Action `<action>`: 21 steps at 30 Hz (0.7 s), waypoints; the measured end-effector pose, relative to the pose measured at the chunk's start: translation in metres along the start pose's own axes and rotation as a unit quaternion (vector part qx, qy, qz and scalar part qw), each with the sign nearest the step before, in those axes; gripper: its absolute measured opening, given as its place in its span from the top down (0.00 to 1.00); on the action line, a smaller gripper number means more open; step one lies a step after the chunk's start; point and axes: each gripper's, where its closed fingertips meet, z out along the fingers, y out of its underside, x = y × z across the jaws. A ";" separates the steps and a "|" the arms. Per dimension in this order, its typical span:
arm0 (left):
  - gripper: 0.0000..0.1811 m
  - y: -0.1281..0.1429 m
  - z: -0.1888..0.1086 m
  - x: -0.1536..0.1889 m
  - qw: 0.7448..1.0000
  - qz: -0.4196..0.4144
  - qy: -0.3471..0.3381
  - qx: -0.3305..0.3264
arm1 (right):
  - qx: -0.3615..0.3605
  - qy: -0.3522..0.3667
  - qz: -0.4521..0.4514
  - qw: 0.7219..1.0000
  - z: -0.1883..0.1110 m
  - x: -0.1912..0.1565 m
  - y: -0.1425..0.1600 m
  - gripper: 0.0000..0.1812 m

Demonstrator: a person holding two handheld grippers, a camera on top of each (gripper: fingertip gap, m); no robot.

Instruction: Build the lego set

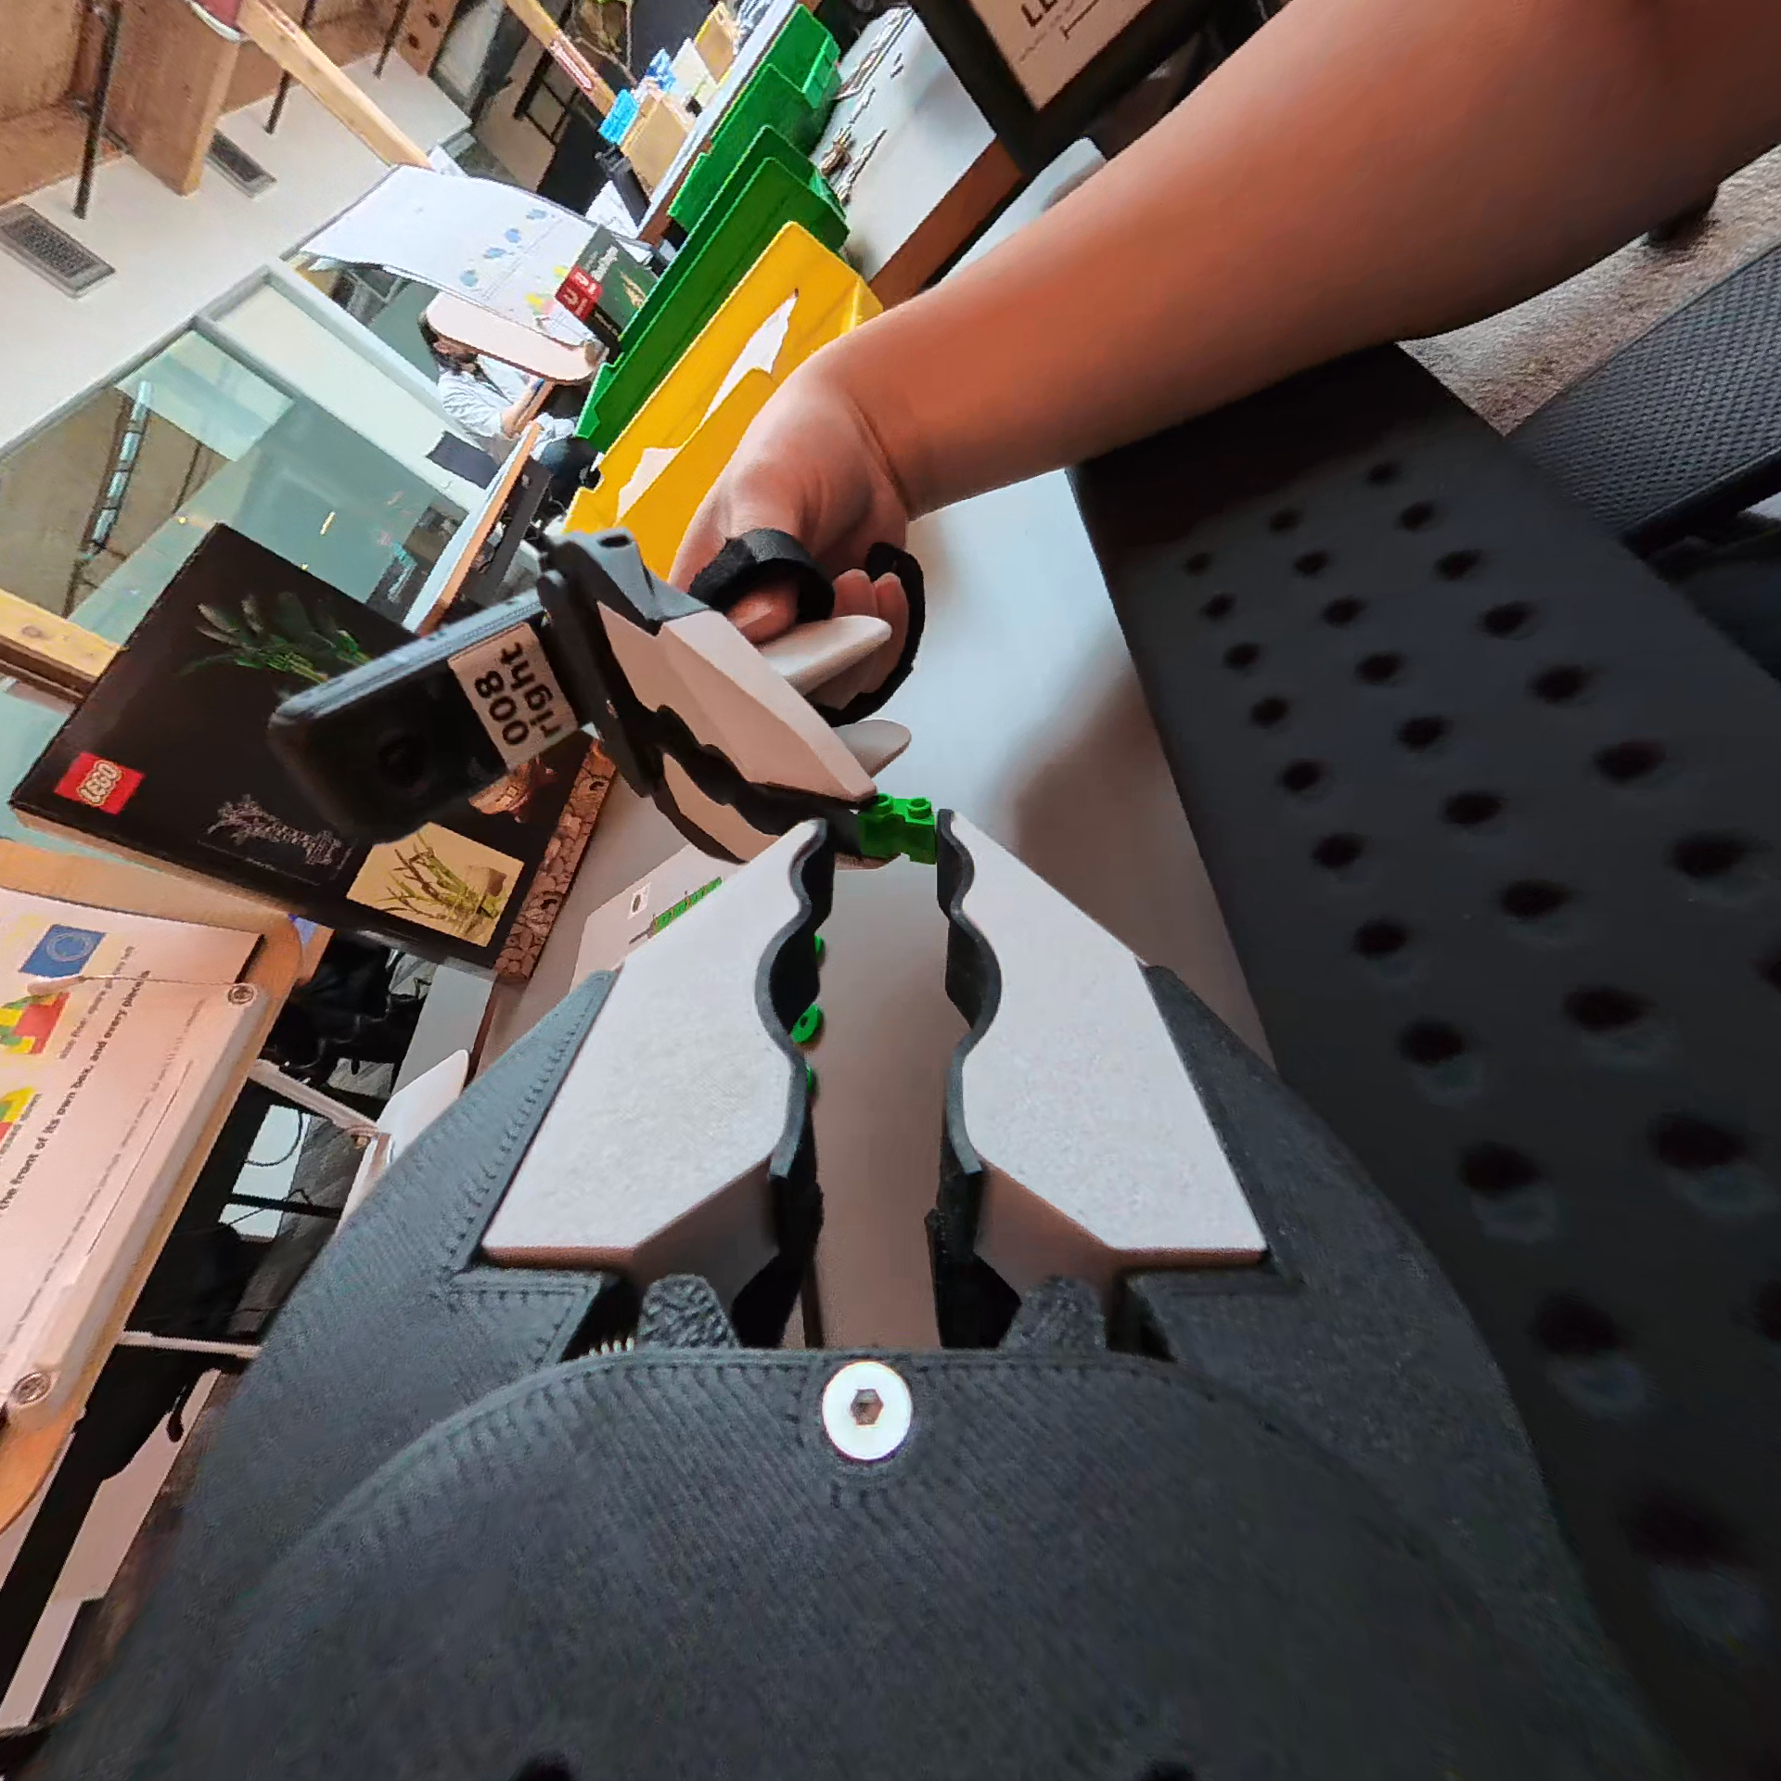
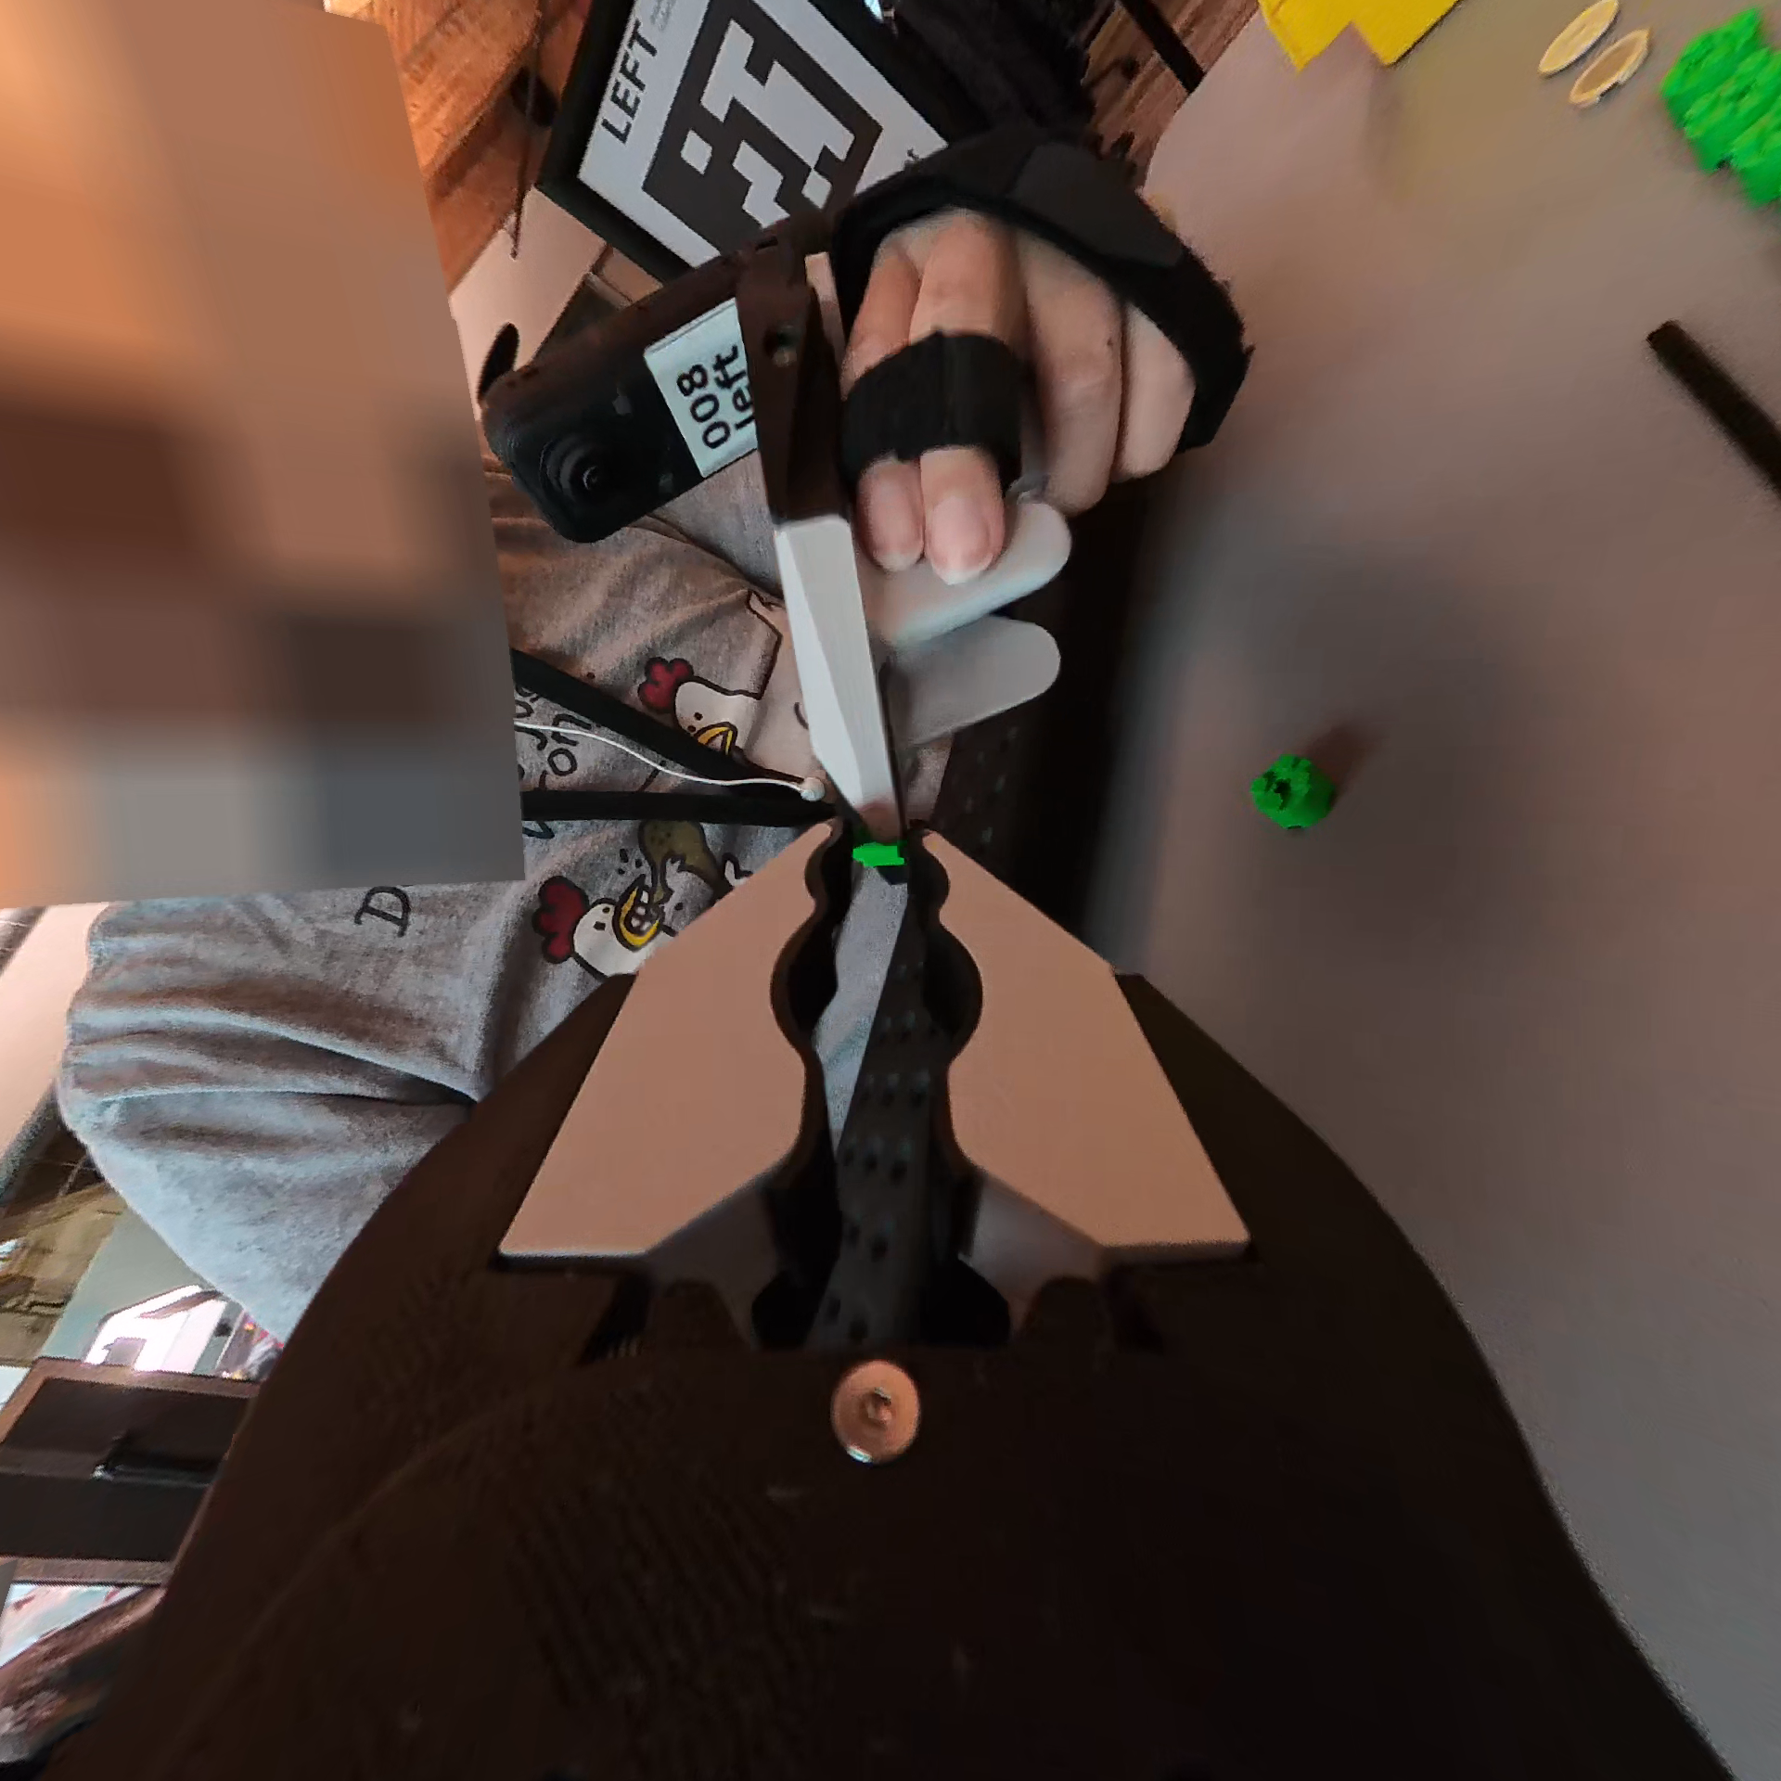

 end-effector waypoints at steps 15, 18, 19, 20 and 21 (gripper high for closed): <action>0.92 0.050 -0.009 -0.058 0.978 0.027 -0.157 -0.136 | 0.185 0.204 -0.071 0.959 -0.054 0.035 -0.061 0.84; 0.92 0.076 -0.013 -0.070 0.958 0.038 -0.192 -0.208 | 0.244 0.276 -0.128 0.921 -0.065 0.031 -0.083 0.86; 0.92 0.083 -0.014 -0.073 0.952 0.043 -0.201 -0.224 | 0.252 0.306 -0.135 0.908 -0.067 0.036 -0.087 0.87; 0.92 0.087 -0.014 -0.075 0.948 0.046 -0.207 -0.237 | 0.251 0.332 -0.133 0.900 -0.067 0.042 -0.087 0.87; 0.92 0.091 -0.014 -0.076 0.945 0.045 -0.209 -0.246 | 0.245 0.349 -0.131 0.895 -0.064 0.048 -0.087 0.87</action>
